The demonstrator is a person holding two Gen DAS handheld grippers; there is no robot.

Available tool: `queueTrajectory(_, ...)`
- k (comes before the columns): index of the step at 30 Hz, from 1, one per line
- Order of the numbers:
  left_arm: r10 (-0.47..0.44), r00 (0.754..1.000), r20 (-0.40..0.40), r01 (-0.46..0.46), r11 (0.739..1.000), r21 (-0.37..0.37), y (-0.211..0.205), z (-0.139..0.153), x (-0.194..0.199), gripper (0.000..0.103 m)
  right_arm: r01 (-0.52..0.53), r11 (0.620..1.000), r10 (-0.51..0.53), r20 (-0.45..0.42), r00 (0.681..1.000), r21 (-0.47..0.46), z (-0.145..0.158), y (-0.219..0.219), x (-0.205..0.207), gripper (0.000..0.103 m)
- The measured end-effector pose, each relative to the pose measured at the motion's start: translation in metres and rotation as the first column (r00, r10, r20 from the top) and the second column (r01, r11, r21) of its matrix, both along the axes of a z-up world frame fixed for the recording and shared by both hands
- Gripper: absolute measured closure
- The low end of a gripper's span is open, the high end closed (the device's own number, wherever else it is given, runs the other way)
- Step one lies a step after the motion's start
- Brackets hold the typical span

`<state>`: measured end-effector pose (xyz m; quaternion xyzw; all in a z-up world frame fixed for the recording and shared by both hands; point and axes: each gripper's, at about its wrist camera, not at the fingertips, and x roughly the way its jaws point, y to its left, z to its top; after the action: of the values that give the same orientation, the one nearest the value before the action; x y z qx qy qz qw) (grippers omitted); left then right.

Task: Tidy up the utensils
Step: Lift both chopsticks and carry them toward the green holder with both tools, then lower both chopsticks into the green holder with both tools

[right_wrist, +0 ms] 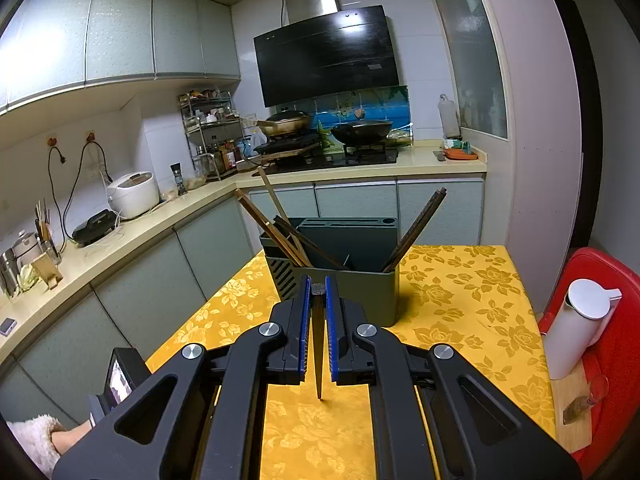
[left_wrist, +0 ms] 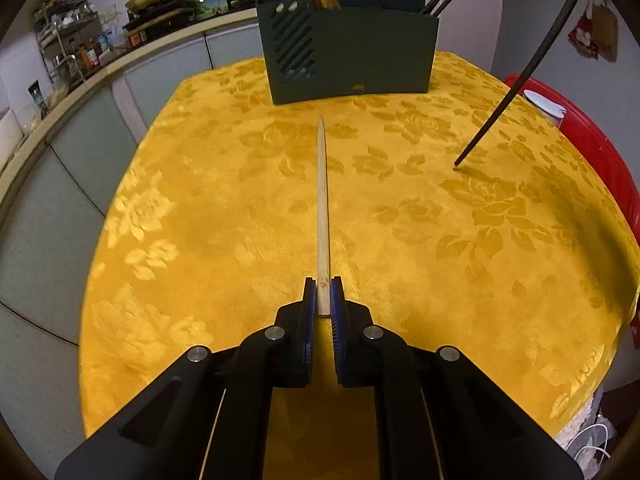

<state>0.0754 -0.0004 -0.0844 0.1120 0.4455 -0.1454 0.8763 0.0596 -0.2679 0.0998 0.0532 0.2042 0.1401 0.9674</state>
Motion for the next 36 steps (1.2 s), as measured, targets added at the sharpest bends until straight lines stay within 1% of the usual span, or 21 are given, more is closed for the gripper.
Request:
queueTrajectory(4, -0.014, 0.996, 0.083, 0.014, 1.000, 0.005, 0.000, 0.036, -0.003, 0.096, 0.000, 1.000, 0.000, 0.004, 1.000, 0.004, 0.000, -0.001, 0.000, 0.095)
queueTrajectory(9, -0.019, 0.983, 0.184, 0.020, 1.000, -0.002, -0.001, 0.084, -0.001, 0.096, -0.005, 1.000, 0.005, 0.012, 1.000, 0.005, 0.004, 0.000, 0.000, 0.095)
queueTrajectory(14, -0.017, 0.974, 0.225, 0.019, 1.000, -0.006, -0.003, 0.114, 0.014, 0.096, -0.009, 1.000, 0.009, 0.022, 1.000, 0.007, 0.012, -0.002, 0.002, 0.095)
queueTrajectory(18, -0.027, 0.973, 0.229, 0.031, 0.999, -0.014, -0.007, 0.131, 0.026, 0.096, -0.021, 0.999, 0.021, 0.017, 1.000, 0.035, 0.023, -0.008, 0.010, 0.095)
queueTrajectory(22, -0.035, 0.980, 0.194, 0.045, 0.998, -0.044, -0.011, 0.146, 0.043, 0.096, -0.021, 0.999, 0.020, 0.016, 1.000, 0.037, 0.035, -0.013, 0.021, 0.095)
queueTrajectory(27, -0.059, 0.984, 0.166, 0.069, 0.996, -0.057, -0.019, 0.163, 0.052, 0.096, -0.009, 1.000, 0.008, 0.017, 1.000, 0.030, 0.053, -0.022, 0.034, 0.095)
queueTrajectory(32, -0.116, 0.978, 0.175, 0.130, 0.989, -0.074, -0.037, 0.197, 0.053, 0.096, 0.023, 0.999, -0.024, 0.034, 0.999, 0.032, 0.078, -0.034, 0.047, 0.095)
queueTrajectory(36, -0.145, 0.970, 0.193, 0.165, 0.982, -0.089, -0.052, 0.224, 0.055, 0.096, 0.054, 0.999, -0.054, 0.065, 0.996, 0.006, 0.096, -0.037, 0.056, 0.095)
